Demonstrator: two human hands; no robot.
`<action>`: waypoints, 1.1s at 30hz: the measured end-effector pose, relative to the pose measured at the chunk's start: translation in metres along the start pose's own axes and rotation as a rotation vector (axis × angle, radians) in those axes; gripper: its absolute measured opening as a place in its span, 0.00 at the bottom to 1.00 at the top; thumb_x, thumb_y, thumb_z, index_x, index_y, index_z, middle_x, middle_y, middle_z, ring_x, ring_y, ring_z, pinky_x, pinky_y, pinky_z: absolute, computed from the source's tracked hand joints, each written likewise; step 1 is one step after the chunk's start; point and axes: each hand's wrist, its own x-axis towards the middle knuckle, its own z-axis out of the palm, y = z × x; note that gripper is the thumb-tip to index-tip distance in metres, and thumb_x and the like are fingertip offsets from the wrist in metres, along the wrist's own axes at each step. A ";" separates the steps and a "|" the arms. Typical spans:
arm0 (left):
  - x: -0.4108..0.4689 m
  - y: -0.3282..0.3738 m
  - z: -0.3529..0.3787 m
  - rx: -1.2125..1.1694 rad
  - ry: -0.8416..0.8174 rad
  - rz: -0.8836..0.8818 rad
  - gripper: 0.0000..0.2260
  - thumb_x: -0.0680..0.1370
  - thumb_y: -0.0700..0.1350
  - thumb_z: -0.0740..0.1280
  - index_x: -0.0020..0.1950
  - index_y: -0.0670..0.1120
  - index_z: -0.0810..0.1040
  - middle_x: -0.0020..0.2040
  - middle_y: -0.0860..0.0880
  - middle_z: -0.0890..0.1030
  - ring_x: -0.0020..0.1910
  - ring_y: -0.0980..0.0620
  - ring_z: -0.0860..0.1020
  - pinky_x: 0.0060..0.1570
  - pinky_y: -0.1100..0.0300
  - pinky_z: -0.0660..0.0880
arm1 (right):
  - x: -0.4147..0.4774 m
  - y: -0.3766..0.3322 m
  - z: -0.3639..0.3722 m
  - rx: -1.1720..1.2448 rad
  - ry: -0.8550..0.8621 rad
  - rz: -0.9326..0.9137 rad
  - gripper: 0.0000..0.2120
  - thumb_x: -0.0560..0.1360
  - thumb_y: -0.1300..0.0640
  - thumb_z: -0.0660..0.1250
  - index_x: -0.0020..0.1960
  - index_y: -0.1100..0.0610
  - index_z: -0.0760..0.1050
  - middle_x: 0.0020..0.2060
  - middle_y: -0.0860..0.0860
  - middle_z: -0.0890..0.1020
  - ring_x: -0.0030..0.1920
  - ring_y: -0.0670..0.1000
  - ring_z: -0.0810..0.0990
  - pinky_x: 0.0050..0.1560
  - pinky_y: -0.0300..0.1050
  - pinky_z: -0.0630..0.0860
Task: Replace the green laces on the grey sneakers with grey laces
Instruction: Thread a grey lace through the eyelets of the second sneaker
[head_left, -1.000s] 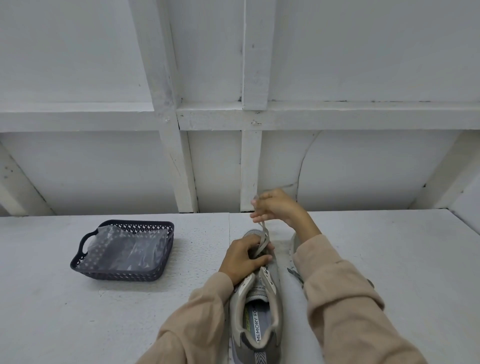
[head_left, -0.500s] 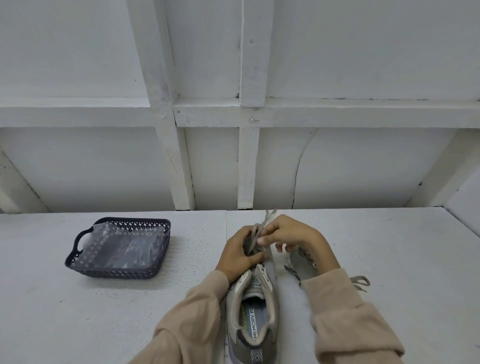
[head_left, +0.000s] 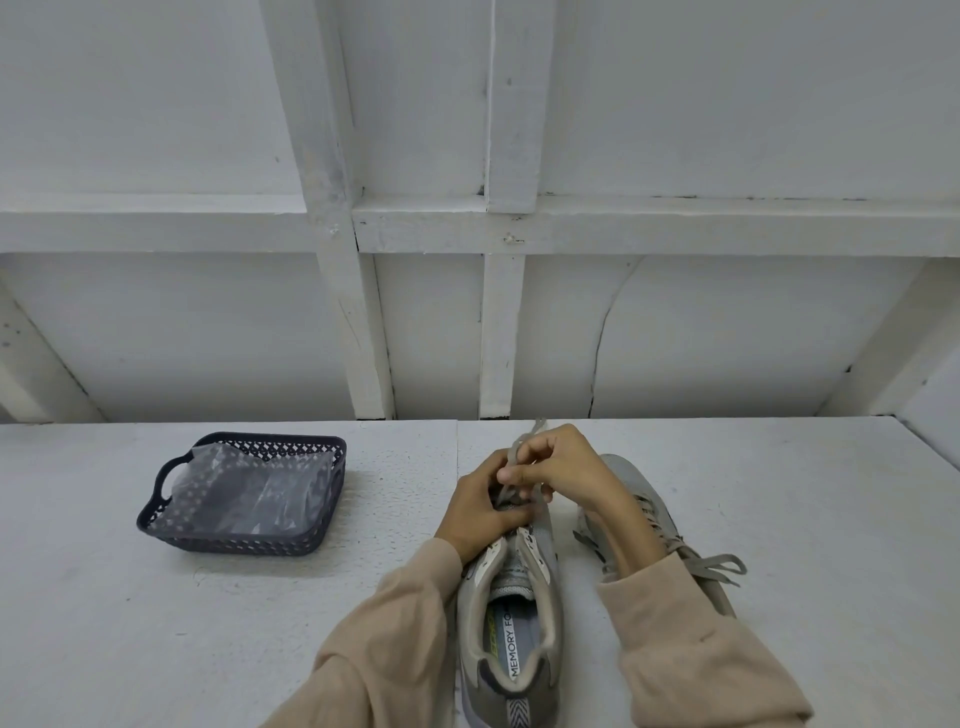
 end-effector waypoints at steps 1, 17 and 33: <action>0.001 -0.001 0.000 0.004 -0.005 -0.009 0.20 0.68 0.33 0.75 0.51 0.54 0.76 0.41 0.56 0.81 0.43 0.59 0.80 0.47 0.63 0.76 | -0.001 -0.004 0.000 0.029 -0.008 -0.008 0.09 0.67 0.67 0.77 0.34 0.66 0.77 0.29 0.54 0.80 0.25 0.47 0.77 0.24 0.36 0.69; 0.000 0.004 -0.004 0.001 -0.080 -0.050 0.16 0.68 0.47 0.75 0.55 0.52 0.80 0.52 0.54 0.84 0.53 0.58 0.81 0.58 0.60 0.76 | -0.012 -0.040 -0.004 0.204 -0.049 -0.077 0.11 0.67 0.66 0.77 0.40 0.72 0.77 0.31 0.62 0.78 0.27 0.51 0.75 0.30 0.42 0.69; 0.012 0.049 -0.025 -0.475 -0.056 -0.087 0.09 0.76 0.49 0.70 0.52 0.46 0.83 0.49 0.46 0.83 0.53 0.50 0.80 0.63 0.48 0.74 | -0.007 -0.047 -0.016 0.245 0.167 -0.101 0.06 0.72 0.66 0.73 0.48 0.67 0.82 0.36 0.60 0.82 0.33 0.54 0.80 0.40 0.44 0.82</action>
